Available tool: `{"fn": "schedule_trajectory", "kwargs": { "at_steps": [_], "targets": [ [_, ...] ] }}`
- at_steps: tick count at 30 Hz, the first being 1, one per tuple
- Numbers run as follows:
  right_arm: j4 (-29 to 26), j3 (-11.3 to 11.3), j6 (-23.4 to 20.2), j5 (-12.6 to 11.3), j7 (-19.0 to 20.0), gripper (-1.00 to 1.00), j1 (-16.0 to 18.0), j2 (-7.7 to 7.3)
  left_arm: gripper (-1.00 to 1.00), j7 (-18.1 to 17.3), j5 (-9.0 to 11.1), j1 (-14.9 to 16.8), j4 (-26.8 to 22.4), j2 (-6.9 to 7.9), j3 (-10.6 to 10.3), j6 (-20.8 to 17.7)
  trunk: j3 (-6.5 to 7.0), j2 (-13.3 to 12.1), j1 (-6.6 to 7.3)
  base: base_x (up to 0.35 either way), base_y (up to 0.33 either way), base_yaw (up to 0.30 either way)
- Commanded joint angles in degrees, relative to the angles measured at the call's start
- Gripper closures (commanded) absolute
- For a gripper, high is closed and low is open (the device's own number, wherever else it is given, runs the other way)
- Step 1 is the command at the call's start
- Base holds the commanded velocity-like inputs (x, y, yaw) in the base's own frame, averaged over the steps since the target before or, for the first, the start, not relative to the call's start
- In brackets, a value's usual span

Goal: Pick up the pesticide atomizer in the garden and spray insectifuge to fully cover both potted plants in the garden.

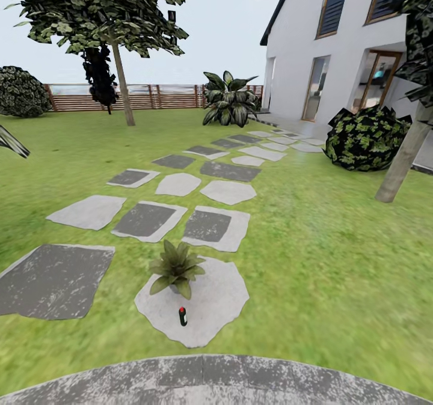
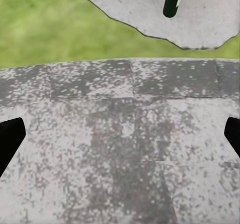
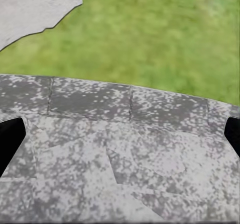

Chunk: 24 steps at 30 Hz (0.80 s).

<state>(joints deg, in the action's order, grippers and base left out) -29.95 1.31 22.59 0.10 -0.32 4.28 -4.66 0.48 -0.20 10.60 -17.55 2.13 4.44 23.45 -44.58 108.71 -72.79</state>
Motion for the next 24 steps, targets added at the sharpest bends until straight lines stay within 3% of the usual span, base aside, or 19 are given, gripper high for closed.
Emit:
{"fn": "schedule_trajectory", "kwargs": {
  "at_steps": [1, 24],
  "targets": [
    [0.1, 0.0, 0.2, 0.0, 0.0, -1.00, 0.0, 0.00, -1.00, 0.0, 0.0, 0.0, 0.1, 0.00, 0.1, 0.2, -0.23, 0.4, -0.22, 0.000, 0.000, 0.000],
    [0.3, -0.1, 0.3, 0.1, 0.1, -1.00, 0.0, 0.17, -1.00, 0.0, 0.0, 0.0, 0.1, -0.02, 0.0, 0.2, -4.36, 9.7, -5.27, 0.000, 0.000, 0.000]
  ]
}}
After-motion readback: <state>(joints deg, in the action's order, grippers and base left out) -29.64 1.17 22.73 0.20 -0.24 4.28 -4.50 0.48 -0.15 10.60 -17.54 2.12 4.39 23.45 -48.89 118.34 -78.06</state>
